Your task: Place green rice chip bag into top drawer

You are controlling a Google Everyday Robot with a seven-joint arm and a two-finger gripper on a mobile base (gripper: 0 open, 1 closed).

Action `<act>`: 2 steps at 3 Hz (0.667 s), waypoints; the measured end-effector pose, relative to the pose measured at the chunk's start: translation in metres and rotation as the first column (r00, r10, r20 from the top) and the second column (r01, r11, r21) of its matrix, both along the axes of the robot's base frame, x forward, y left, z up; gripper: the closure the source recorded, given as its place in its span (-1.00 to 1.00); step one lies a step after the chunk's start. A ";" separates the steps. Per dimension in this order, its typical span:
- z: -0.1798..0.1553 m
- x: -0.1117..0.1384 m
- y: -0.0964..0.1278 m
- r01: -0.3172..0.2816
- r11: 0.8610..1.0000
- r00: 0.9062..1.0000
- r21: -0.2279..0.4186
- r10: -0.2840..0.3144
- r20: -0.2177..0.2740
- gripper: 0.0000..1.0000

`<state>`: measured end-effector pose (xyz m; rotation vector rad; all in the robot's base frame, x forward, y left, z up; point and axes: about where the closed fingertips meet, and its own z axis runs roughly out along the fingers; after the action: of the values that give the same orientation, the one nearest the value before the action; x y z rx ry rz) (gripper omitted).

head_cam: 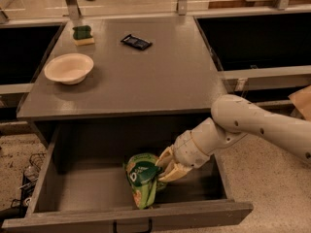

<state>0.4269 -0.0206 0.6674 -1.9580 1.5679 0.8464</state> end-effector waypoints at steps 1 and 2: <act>0.000 0.000 0.000 0.000 1.000 1.000 0.000 0.000 0.000 -0.23; 0.000 0.000 0.000 0.000 1.000 1.000 0.000 0.000 0.000 -0.72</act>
Offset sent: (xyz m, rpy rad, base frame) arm 0.0000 0.0000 0.0000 0.0000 0.0000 0.0001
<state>0.4269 -0.0206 0.6674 -1.9581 1.5678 0.8465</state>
